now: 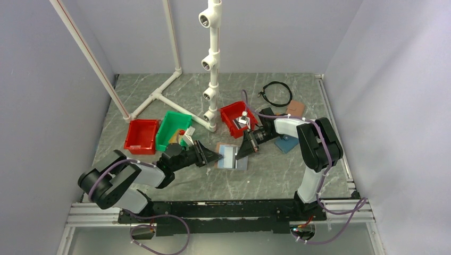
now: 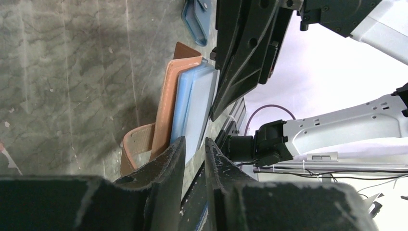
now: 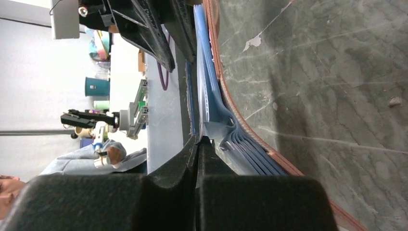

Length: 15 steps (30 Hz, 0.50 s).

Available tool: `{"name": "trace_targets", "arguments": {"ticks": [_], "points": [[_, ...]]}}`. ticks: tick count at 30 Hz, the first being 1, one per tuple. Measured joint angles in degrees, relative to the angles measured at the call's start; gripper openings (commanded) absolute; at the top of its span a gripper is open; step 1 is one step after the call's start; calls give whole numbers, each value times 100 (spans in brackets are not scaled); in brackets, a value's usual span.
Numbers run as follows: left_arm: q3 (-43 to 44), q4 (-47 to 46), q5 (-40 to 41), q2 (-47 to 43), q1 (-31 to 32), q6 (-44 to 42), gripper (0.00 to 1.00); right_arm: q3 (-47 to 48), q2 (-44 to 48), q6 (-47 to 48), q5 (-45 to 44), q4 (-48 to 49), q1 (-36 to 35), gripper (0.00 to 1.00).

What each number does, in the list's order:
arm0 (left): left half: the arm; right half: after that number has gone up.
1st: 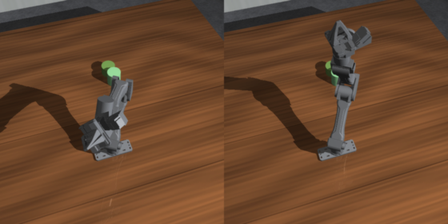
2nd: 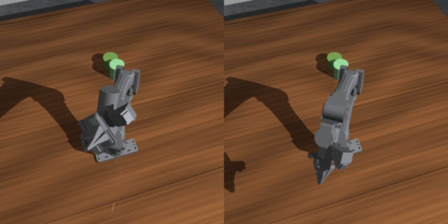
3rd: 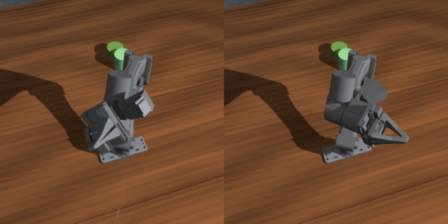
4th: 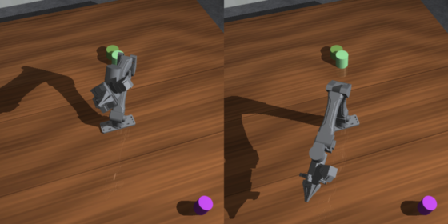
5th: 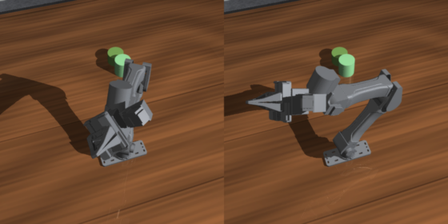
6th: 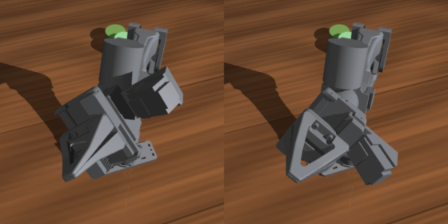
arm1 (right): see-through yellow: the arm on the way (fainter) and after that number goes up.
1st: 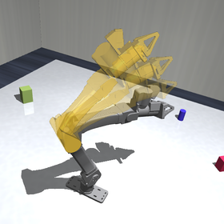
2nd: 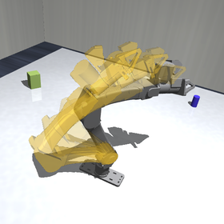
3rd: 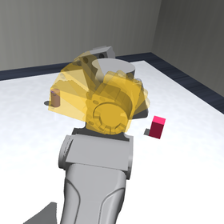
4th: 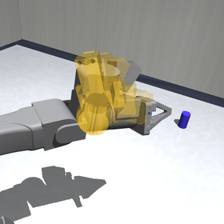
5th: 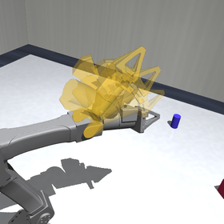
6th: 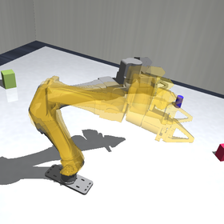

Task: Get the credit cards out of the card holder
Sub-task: Remove the credit card from the card holder.

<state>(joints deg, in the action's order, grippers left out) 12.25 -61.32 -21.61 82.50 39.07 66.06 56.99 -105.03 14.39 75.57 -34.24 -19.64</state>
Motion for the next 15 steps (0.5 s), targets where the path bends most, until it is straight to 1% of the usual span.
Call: {"name": "trace_targets", "arguments": {"ticks": [5,6,9,11,13,15], "points": [[146,-50,-170,328,0,13,26,33,-2,111,42,-90,0,0],[177,-83,-212,413,-7,26,24,37,-2,127,42,-111,0,0],[216,-275,-317,651,-11,92,13,42,-20,179,42,-186,0,0],[225,-452,-376,835,-15,136,10,48,-35,195,39,-214,7,0],[225,-595,-413,973,-20,205,9,48,-50,199,37,-229,9,0],[225,-745,-433,1084,-24,240,6,55,-74,212,37,-254,11,0]]}}
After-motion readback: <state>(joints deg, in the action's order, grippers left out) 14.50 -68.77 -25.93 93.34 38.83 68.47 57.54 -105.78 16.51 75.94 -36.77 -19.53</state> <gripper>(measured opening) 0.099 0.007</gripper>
